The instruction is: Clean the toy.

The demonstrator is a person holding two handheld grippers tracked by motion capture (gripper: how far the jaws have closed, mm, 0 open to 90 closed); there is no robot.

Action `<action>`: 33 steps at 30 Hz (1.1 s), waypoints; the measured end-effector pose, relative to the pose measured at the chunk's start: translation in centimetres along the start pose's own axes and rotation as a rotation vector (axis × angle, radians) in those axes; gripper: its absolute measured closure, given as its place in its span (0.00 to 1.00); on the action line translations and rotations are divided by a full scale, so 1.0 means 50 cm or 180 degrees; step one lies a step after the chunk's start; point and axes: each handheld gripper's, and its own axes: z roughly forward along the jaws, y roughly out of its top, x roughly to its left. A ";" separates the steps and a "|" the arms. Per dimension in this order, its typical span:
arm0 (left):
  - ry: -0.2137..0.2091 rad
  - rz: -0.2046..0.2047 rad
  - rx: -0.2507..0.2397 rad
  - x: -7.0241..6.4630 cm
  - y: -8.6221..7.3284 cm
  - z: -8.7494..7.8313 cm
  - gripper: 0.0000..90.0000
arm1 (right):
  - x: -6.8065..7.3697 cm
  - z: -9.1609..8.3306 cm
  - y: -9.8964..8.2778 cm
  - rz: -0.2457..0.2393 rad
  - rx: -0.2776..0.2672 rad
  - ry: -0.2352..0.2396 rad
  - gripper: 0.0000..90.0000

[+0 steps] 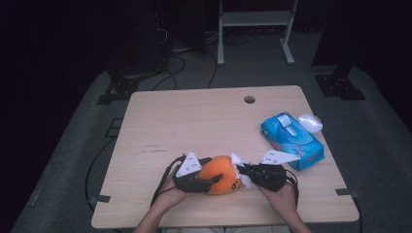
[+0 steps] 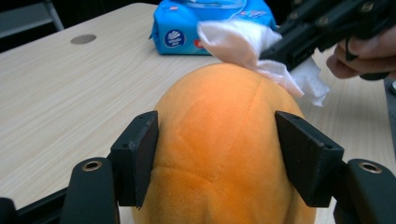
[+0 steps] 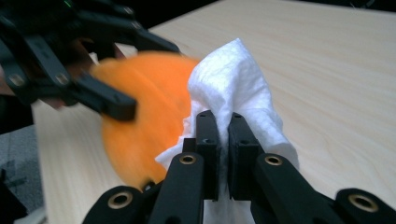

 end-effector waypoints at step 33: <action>0.0111 0.0051 -0.0080 0.008 -0.010 0.011 0.38 | -0.031 0.003 -0.006 0.0299 -0.0062 0.0007 0.93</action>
